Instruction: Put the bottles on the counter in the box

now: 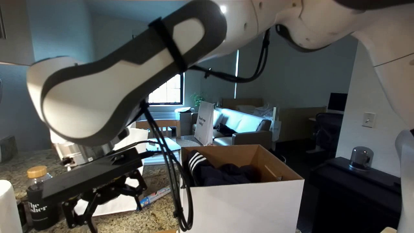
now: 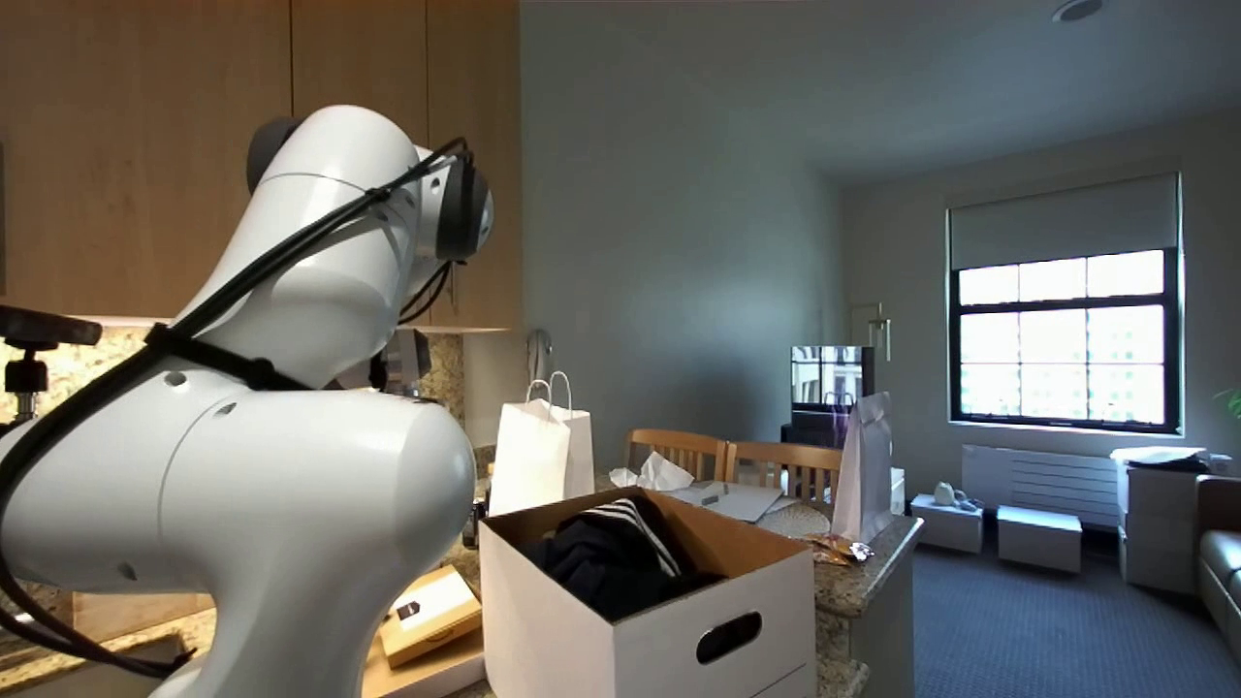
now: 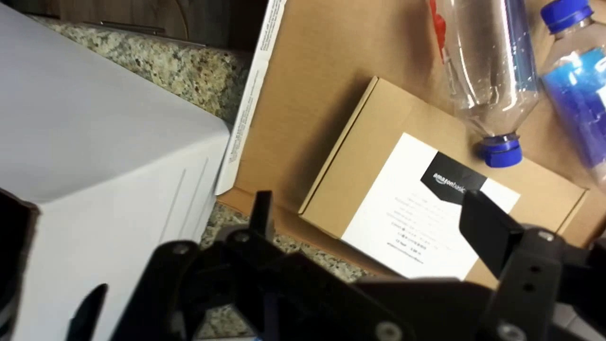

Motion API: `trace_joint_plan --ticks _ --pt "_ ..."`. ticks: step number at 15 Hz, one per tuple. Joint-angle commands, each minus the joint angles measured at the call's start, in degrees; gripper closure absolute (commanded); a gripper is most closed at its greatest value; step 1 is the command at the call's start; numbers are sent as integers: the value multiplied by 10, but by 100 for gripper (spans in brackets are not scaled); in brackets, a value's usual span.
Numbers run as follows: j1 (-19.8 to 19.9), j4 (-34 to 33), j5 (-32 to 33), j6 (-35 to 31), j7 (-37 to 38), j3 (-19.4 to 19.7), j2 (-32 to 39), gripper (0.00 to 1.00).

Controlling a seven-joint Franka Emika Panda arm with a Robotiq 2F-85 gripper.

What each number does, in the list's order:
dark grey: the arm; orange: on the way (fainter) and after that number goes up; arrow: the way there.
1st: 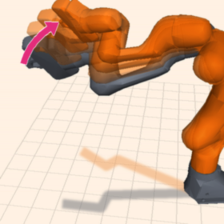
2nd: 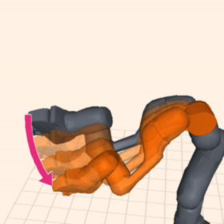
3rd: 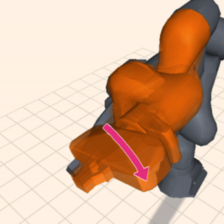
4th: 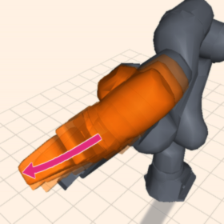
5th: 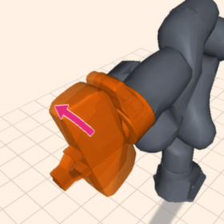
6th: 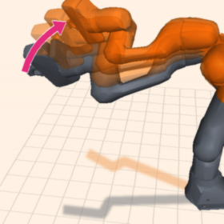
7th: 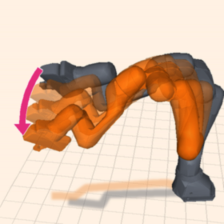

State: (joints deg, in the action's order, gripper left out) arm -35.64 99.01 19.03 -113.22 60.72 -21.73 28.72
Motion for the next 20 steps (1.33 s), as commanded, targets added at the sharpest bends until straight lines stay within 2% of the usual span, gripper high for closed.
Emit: trace_joint_plan --ticks 1,6,10,17,20 --pt "-48 -116 5 24 -112 35 103 0" --pt "-96 -179 -7 -49 -251 70 181 0" --pt "-95 -196 -54 -112 -352 71 221 0" --pt "-74 -189 -159 -96 -472 56 265 0" --pt "-80 -184 -181 -83 -466 61 277 0"
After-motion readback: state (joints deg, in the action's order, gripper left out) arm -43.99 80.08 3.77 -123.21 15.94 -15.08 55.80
